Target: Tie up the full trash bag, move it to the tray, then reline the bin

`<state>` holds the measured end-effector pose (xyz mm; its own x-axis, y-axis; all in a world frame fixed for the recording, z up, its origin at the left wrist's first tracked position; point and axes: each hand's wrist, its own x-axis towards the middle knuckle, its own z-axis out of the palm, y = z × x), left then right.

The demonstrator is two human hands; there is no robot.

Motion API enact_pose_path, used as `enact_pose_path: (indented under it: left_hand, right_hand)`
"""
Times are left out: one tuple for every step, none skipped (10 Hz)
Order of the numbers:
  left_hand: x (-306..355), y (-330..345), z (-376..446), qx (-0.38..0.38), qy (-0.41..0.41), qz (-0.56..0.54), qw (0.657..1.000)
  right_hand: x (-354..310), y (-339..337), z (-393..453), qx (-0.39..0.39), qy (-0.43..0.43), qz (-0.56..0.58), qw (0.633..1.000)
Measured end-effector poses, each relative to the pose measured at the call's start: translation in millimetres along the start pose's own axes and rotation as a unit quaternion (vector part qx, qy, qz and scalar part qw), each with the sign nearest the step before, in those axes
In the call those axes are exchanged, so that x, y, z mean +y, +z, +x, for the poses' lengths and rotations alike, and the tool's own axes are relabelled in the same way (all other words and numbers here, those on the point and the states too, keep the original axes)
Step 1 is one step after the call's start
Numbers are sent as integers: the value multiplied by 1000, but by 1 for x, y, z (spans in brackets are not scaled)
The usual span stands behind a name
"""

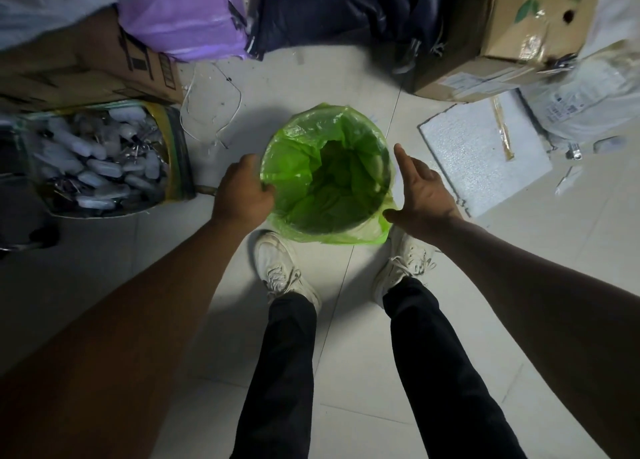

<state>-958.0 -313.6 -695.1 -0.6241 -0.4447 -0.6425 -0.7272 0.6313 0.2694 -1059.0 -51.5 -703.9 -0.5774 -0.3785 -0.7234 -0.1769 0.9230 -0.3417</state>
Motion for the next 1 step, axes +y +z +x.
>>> enact_pose_path:
  left_hand:
    - [10, -19, -28, 7, 16, 54, 998]
  right_hand:
    - [-15, -21, -30, 17, -50, -61, 997]
